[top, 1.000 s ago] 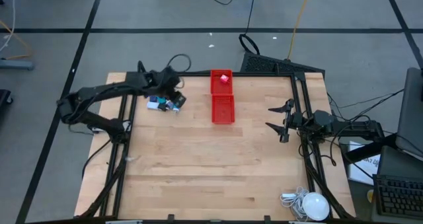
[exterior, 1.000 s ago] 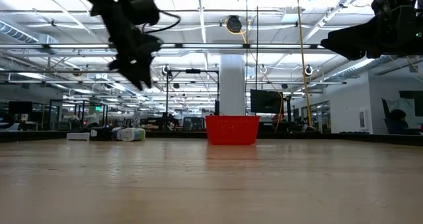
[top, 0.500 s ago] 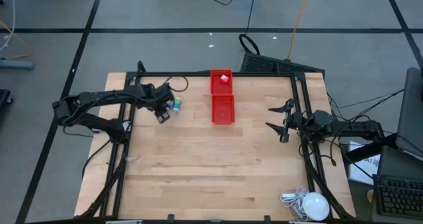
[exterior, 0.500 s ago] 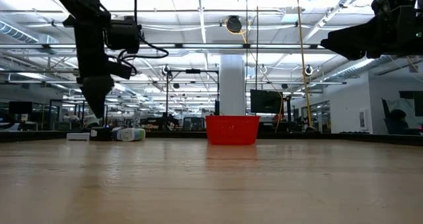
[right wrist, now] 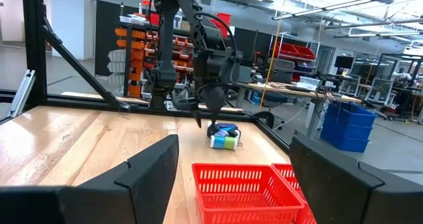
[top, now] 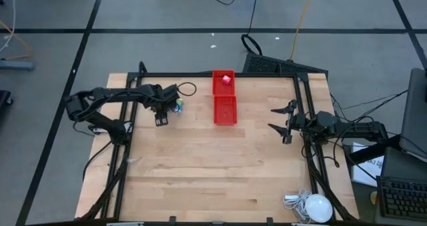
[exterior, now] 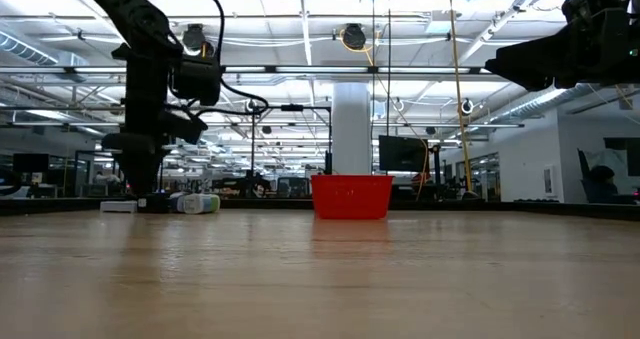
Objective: Pick & Place Office items
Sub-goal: Put the bottom black charger adapter into the top red basket
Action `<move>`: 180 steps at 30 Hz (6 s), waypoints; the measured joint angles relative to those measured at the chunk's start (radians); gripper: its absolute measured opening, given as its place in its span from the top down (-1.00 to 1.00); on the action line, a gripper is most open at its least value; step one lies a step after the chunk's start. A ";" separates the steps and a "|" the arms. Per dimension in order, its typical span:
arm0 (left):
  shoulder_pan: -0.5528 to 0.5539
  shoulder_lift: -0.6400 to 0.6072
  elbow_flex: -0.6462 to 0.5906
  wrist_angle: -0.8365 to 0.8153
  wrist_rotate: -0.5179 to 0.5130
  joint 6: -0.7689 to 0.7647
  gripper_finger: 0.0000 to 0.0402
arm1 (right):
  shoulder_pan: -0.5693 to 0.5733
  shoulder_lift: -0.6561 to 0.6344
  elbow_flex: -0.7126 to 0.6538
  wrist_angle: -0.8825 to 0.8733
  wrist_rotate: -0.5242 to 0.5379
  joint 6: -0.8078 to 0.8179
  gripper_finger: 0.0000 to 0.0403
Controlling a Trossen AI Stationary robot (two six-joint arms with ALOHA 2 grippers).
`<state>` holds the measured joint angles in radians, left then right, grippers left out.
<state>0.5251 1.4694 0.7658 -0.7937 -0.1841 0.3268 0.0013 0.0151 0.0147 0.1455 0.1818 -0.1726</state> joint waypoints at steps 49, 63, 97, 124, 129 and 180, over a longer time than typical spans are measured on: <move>0.149 0.064 0.039 0.228 0.065 0.378 0.00 | 0.000 0.000 0.000 0.000 0.000 0.000 -0.38; 0.072 0.107 0.038 0.047 0.155 0.205 0.00 | 0.000 0.000 0.000 0.000 0.000 0.000 -0.38; 0.018 0.253 0.158 0.167 0.005 0.381 -0.12 | 0.000 0.000 -0.001 0.000 0.000 0.000 -0.38; 0.014 0.237 0.156 0.010 0.012 0.154 -0.12 | 0.000 0.000 0.000 0.000 0.000 0.000 -0.38; 0.015 0.237 0.153 0.018 0.004 0.166 -0.12 | 0.000 0.000 0.000 0.000 0.000 0.000 -0.38; -0.289 -0.328 -0.224 0.838 0.135 -0.332 0.26 | 0.000 0.000 -0.001 0.000 0.000 0.000 -0.38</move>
<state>0.2360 1.1414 0.5413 0.0443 -0.0494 -0.0052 0.0013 0.0151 0.0139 0.1455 0.1818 -0.1729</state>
